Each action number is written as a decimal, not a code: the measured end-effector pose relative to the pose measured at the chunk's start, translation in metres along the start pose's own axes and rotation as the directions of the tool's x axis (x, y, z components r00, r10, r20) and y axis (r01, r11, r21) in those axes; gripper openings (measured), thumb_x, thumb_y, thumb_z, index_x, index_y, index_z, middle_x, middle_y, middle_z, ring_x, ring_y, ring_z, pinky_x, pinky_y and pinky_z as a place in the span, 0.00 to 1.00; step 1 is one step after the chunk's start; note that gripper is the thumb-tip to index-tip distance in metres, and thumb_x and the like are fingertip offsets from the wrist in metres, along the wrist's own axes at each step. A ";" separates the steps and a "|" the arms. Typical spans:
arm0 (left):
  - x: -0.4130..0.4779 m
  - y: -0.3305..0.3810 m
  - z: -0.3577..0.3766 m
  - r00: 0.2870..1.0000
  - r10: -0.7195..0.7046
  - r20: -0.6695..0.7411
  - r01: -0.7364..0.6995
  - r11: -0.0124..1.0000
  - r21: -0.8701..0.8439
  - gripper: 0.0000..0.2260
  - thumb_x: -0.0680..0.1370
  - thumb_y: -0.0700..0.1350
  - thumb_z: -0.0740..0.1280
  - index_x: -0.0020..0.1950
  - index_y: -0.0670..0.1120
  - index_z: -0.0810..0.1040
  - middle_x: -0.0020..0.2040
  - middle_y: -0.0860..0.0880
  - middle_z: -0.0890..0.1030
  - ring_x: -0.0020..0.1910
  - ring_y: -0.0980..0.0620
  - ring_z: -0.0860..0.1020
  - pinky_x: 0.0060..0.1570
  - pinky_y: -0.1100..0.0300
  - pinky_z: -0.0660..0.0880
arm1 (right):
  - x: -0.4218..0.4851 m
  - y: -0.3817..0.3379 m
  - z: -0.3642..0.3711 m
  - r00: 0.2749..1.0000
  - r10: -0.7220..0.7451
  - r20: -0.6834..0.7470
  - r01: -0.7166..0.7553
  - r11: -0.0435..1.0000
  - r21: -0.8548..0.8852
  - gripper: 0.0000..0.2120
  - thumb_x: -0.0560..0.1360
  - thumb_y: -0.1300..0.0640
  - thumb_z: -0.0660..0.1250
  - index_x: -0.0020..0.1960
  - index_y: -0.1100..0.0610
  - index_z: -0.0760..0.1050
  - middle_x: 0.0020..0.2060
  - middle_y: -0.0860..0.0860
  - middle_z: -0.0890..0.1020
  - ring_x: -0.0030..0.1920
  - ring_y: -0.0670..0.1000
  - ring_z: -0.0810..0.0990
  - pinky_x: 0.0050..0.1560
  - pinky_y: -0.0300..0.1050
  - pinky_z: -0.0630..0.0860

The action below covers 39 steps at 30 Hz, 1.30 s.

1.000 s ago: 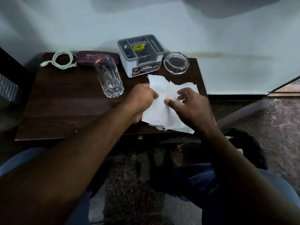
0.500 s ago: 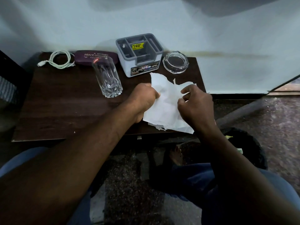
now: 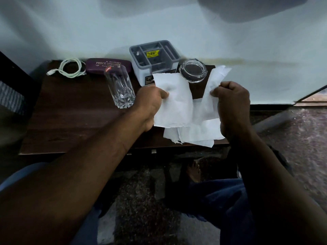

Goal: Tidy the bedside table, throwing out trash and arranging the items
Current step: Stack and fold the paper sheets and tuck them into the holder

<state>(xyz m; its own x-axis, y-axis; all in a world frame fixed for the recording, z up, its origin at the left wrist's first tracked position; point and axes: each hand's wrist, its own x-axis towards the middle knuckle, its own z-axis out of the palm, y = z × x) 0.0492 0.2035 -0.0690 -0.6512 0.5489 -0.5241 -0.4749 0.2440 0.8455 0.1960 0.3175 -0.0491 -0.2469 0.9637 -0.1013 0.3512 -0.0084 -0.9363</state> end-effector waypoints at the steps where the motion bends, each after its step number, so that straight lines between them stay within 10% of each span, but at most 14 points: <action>1: 0.000 0.001 -0.001 1.000 0.017 -0.005 -0.017 1.000 -0.002 0.08 0.77 0.35 0.67 0.51 0.44 0.84 0.52 0.44 0.87 0.52 0.40 0.85 0.56 0.37 0.82 | 0.000 -0.001 0.002 1.000 0.009 0.015 -0.009 1.000 0.025 0.01 0.66 0.60 0.70 0.38 0.56 0.80 0.33 0.45 0.80 0.36 0.47 0.75 0.39 0.42 0.72; 10: -0.005 0.003 -0.002 0.964 0.267 -0.015 -0.259 0.945 0.198 0.07 0.78 0.38 0.69 0.51 0.47 0.85 0.50 0.47 0.88 0.50 0.45 0.85 0.55 0.45 0.82 | -0.014 -0.004 0.021 0.989 -0.098 0.107 0.111 0.986 -0.121 0.03 0.66 0.48 0.68 0.35 0.46 0.76 0.27 0.41 0.76 0.27 0.41 0.70 0.34 0.45 0.70; 24: -0.010 0.005 -0.007 0.972 0.230 0.052 -0.236 0.958 0.166 0.04 0.77 0.40 0.69 0.47 0.47 0.84 0.46 0.49 0.88 0.47 0.46 0.86 0.53 0.43 0.83 | -0.034 -0.019 0.038 0.978 -0.145 0.148 0.164 0.978 -0.127 0.08 0.73 0.56 0.74 0.51 0.57 0.83 0.44 0.53 0.87 0.48 0.57 0.86 0.54 0.61 0.82; 31: -0.008 0.010 -0.014 0.993 0.116 -0.009 -0.114 0.985 0.127 0.07 0.77 0.36 0.69 0.53 0.42 0.84 0.54 0.41 0.86 0.55 0.38 0.84 0.59 0.37 0.80 | -0.024 -0.017 0.033 0.981 -0.187 0.049 0.192 0.974 -0.121 0.03 0.73 0.53 0.73 0.44 0.52 0.82 0.37 0.45 0.84 0.39 0.44 0.82 0.49 0.53 0.83; 34: -0.011 0.011 -0.016 1.000 0.015 -0.012 -0.014 0.994 0.108 0.07 0.77 0.37 0.69 0.54 0.39 0.83 0.55 0.39 0.85 0.56 0.37 0.83 0.61 0.36 0.80 | -0.030 -0.024 0.032 0.885 -0.456 0.100 0.466 0.851 -0.244 0.06 0.74 0.53 0.73 0.41 0.49 0.76 0.33 0.42 0.77 0.34 0.42 0.76 0.40 0.40 0.75; 39: -0.014 0.015 -0.021 0.991 -0.070 0.114 0.075 0.996 -0.044 0.11 0.81 0.40 0.65 0.60 0.40 0.84 0.57 0.38 0.86 0.57 0.34 0.84 0.61 0.33 0.78 | -0.045 -0.027 0.025 0.610 -0.628 0.483 0.780 0.583 -0.228 0.14 0.68 0.70 0.67 0.45 0.53 0.81 0.47 0.41 0.87 0.50 0.49 0.85 0.51 0.52 0.81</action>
<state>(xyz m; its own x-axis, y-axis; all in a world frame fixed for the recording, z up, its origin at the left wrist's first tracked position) 0.0386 0.1824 -0.0516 -0.5448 0.6181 -0.5667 -0.5480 0.2492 0.7985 0.1749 0.2671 -0.0277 -0.8072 0.4648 0.3640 0.2178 0.8075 -0.5481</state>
